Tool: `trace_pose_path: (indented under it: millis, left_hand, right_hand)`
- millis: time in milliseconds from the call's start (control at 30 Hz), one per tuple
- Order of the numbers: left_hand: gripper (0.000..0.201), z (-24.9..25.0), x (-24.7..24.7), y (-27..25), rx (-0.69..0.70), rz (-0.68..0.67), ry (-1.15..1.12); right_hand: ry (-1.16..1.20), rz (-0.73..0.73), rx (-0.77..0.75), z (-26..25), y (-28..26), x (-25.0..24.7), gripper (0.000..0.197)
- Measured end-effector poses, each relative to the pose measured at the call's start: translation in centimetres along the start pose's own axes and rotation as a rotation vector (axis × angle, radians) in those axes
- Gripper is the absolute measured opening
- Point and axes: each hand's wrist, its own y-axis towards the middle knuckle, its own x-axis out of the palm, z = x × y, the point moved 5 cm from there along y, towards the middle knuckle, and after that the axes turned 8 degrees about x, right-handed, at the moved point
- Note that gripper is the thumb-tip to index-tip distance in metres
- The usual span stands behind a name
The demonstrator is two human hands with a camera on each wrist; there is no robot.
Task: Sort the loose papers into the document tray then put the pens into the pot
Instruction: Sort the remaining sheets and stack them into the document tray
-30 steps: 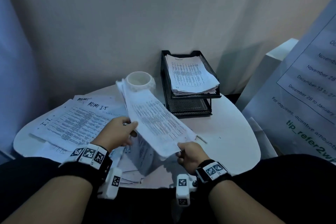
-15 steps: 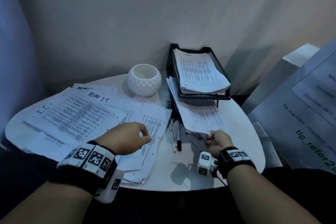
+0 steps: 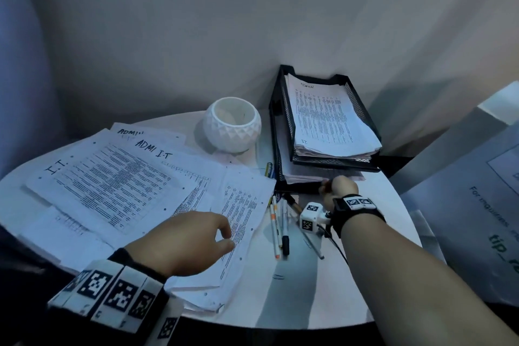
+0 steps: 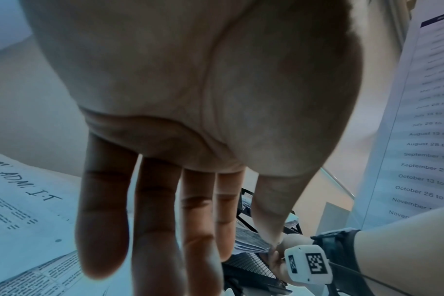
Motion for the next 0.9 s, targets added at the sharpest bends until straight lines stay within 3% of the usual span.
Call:
trace_pose_path:
  millis: [133, 200, 300, 333, 400, 433, 533, 767, 900]
  left_hand:
    - [0.032, -0.4, 0.0, -0.1, -0.012, -0.008, -0.026]
    - [0.032, -0.6, -0.1, -0.2, -0.019, -0.015, -0.029]
    - [0.033, -0.8, -0.5, -0.2, -0.032, -0.003, -0.020]
    - [0.033, -0.8, -0.7, -0.3, -0.035, 0.005, -0.016]
    - [0.033, -0.9, -1.1, -0.5, -0.040, 0.022, -0.011]
    - [0.032, -1.0, -1.2, -0.6, -0.040, 0.031, -0.011]
    - [0.030, -1.2, -1.7, -1.0, -0.044, 0.048, -0.033]
    - [0.026, -2.5, -2.3, -1.4, -0.100, 0.072, -0.074]
    - [0.025, -2.9, -2.7, -1.6, -0.107, 0.102, -0.079]
  right_hand:
    - [-0.403, 0.077, -0.119, 0.3, 2.3, 1.4, 0.044]
    - [-0.411, 0.043, -0.071, 0.7, 2.2, 2.3, 0.054]
    - [-0.319, -0.009, -0.116, 0.9, -0.1, 2.7, 0.066]
    - [-0.213, -0.012, -0.089, 1.5, -0.7, 2.4, 0.058]
    - [0.241, -0.109, 0.085, 2.7, -1.7, 3.0, 0.024]
    - [0.291, -0.109, 0.108, 3.3, -2.2, 2.9, 0.012]
    - [0.142, 0.009, 0.123, 5.3, -4.0, 3.0, 0.014]
    - [-0.570, -0.117, -0.163, 10.3, -7.4, 4.8, 0.005]
    - [-0.682, -0.130, -0.209, 12.0, -8.7, 4.0, 0.030]
